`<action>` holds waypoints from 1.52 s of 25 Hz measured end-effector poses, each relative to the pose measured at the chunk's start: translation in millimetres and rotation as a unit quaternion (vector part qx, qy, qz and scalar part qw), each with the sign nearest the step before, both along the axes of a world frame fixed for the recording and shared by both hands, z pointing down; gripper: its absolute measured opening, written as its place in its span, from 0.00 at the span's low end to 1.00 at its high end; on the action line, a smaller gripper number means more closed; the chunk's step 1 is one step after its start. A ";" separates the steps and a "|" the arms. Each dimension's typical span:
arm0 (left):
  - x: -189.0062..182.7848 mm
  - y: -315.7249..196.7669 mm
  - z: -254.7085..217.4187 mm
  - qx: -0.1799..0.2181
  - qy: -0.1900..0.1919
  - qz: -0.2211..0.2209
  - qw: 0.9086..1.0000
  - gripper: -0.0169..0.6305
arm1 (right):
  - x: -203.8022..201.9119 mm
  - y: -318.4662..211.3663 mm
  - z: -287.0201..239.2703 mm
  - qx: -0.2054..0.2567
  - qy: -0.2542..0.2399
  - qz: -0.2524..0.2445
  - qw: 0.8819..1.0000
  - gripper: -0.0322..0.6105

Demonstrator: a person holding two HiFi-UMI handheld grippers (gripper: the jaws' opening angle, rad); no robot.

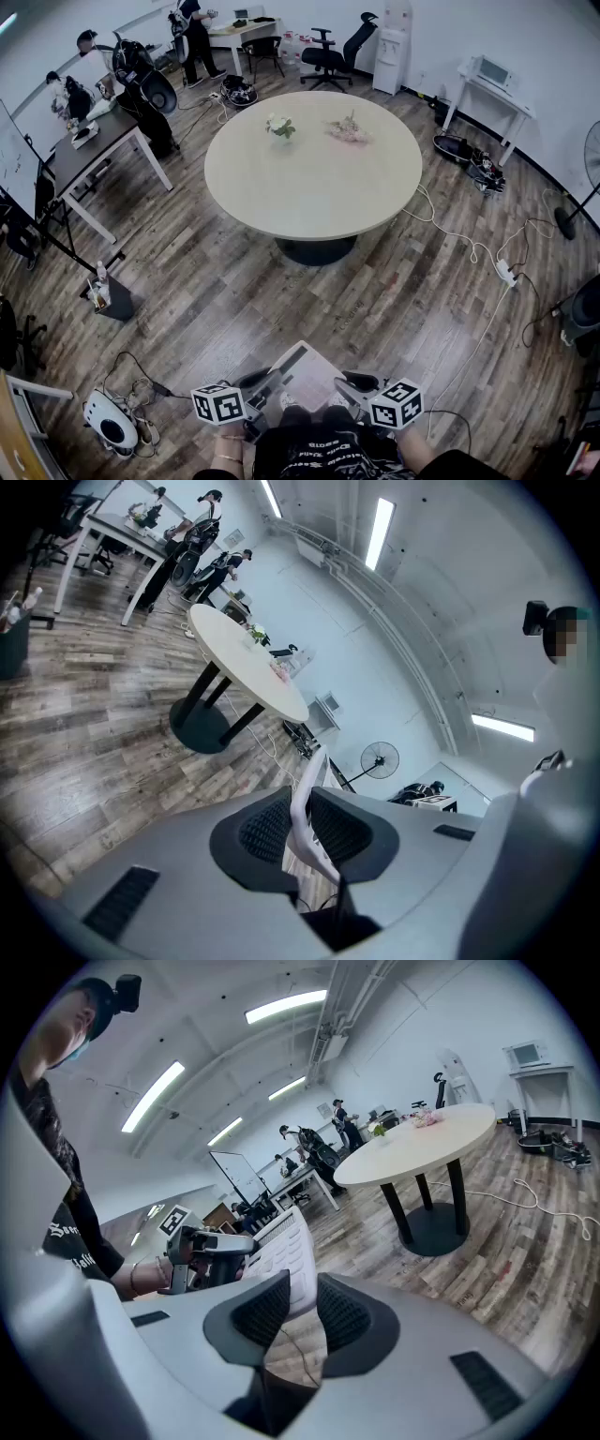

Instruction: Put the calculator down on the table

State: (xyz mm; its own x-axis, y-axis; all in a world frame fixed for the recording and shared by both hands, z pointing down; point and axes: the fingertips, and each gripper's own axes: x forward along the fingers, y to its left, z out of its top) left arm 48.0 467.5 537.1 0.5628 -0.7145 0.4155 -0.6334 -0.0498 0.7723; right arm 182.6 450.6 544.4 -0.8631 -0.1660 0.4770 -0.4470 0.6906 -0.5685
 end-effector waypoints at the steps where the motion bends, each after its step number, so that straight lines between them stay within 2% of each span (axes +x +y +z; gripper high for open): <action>1: -1.5 0.2 -0.9 0.005 0.000 0.003 1.000 0.14 | -1.6 0.1 -0.8 0.004 0.001 0.000 1.000 0.21; 9: -8.3 3.4 3.1 0.009 0.004 0.018 1.000 0.14 | -8.2 6.6 -0.2 0.015 0.012 0.015 1.000 0.21; 16: -19.2 -3.7 0.3 0.017 0.008 0.043 0.999 0.14 | -17.8 1.4 -4.9 0.012 -0.021 0.065 0.998 0.21; 26: -39.8 -6.3 11.6 0.013 -0.006 0.102 0.995 0.14 | -39.3 7.5 11.1 0.031 -0.001 0.113 0.993 0.22; 31: -42.4 -16.2 20.9 0.006 -0.016 0.107 0.994 0.14 | -42.9 -3.0 22.8 0.029 0.013 0.109 0.994 0.22; 38: -54.1 -70.4 20.5 0.007 -0.027 0.080 0.996 0.13 | -55.8 -71.1 27.2 0.043 0.014 0.067 0.997 0.22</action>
